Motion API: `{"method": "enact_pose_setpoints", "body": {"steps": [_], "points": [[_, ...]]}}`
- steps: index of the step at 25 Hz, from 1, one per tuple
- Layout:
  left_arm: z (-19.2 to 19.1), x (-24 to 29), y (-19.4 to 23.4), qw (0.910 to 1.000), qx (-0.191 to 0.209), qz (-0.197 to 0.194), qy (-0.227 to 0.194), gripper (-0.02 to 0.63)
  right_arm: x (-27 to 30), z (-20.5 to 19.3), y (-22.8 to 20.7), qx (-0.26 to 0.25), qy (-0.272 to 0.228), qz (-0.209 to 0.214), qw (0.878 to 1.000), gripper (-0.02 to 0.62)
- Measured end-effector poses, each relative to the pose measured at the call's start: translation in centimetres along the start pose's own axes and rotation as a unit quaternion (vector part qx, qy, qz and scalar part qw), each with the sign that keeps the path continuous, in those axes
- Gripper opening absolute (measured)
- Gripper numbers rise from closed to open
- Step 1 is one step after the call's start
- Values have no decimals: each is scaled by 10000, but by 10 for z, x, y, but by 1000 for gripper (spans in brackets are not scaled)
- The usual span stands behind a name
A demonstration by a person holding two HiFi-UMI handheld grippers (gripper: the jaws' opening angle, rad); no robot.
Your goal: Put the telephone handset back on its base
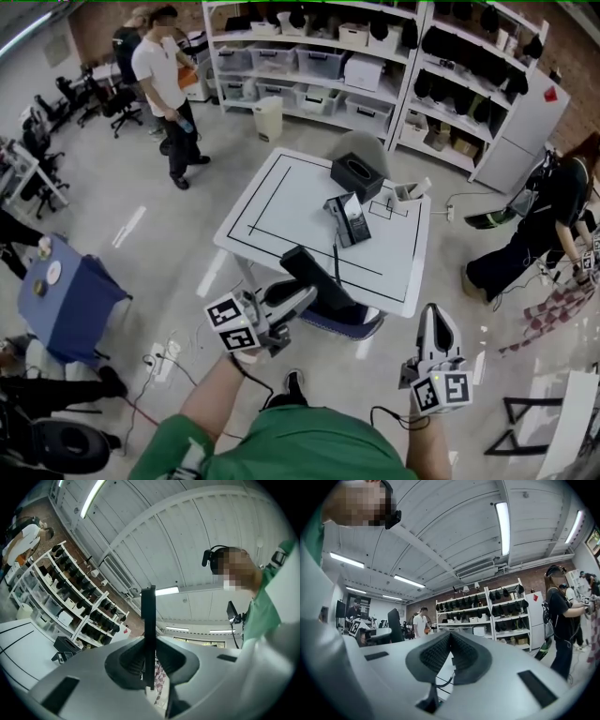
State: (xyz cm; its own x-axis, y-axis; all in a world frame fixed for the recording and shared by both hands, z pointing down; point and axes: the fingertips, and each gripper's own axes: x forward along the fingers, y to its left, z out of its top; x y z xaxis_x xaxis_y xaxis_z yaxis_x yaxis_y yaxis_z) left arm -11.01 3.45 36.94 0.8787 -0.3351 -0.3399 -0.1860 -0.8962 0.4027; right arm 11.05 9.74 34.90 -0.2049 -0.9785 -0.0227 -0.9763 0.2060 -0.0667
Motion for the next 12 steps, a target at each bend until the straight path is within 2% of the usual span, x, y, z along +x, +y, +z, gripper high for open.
{"method": "enact_pose_setpoints", "body": {"steps": [12], "points": [[11, -5, 70, 9996, -272, -57, -29, 81, 71, -20, 13, 3, 304, -12, 9995, 23]]}}
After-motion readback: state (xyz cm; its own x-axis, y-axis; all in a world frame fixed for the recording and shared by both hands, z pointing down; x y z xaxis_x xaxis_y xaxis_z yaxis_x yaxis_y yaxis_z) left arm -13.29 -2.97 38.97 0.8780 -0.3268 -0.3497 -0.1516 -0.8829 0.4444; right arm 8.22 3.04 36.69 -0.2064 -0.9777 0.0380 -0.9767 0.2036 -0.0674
